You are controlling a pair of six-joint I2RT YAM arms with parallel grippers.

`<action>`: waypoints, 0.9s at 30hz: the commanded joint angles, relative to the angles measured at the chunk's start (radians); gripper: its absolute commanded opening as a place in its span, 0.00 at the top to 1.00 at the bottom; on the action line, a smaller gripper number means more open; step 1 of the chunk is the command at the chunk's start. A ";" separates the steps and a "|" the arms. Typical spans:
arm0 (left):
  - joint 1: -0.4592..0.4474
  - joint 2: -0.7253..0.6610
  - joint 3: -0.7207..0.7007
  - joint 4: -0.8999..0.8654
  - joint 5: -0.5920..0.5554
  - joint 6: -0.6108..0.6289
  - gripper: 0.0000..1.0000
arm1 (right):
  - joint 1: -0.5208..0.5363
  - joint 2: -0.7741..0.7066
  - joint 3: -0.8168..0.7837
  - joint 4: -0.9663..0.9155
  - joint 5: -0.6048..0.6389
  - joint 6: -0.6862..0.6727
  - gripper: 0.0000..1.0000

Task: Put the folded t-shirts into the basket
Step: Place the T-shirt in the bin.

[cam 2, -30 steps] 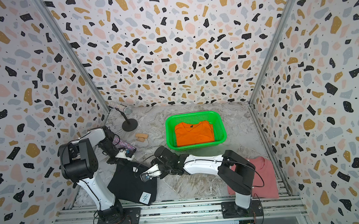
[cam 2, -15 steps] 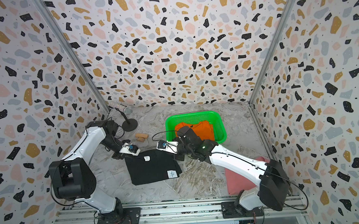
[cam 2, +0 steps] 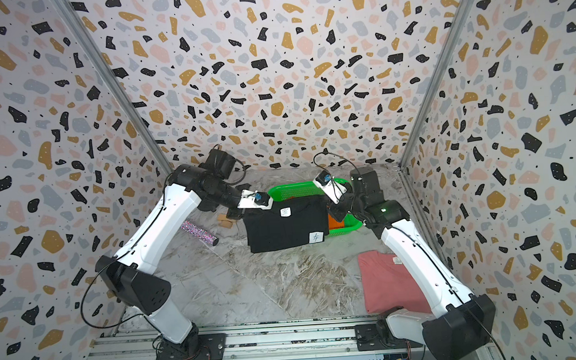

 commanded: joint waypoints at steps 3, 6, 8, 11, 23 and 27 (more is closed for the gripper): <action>-0.059 0.239 0.278 -0.015 -0.028 -0.156 1.00 | -0.112 0.090 0.080 -0.040 0.024 0.023 1.00; -0.085 0.333 0.349 0.024 -0.060 -0.184 1.00 | -0.155 0.153 0.100 -0.038 0.020 0.012 1.00; -0.097 0.389 0.375 0.049 -0.065 -0.197 1.00 | -0.179 0.197 0.110 -0.038 0.002 0.014 1.00; -0.108 0.463 0.408 0.049 -0.074 -0.200 1.00 | -0.188 0.251 0.122 -0.035 0.004 0.000 1.00; -0.106 0.604 0.430 0.150 -0.125 -0.228 1.00 | -0.191 0.476 0.221 0.021 0.020 -0.018 1.00; -0.096 0.636 0.447 0.181 -0.148 -0.242 1.00 | -0.191 0.557 0.281 0.019 0.022 -0.025 1.00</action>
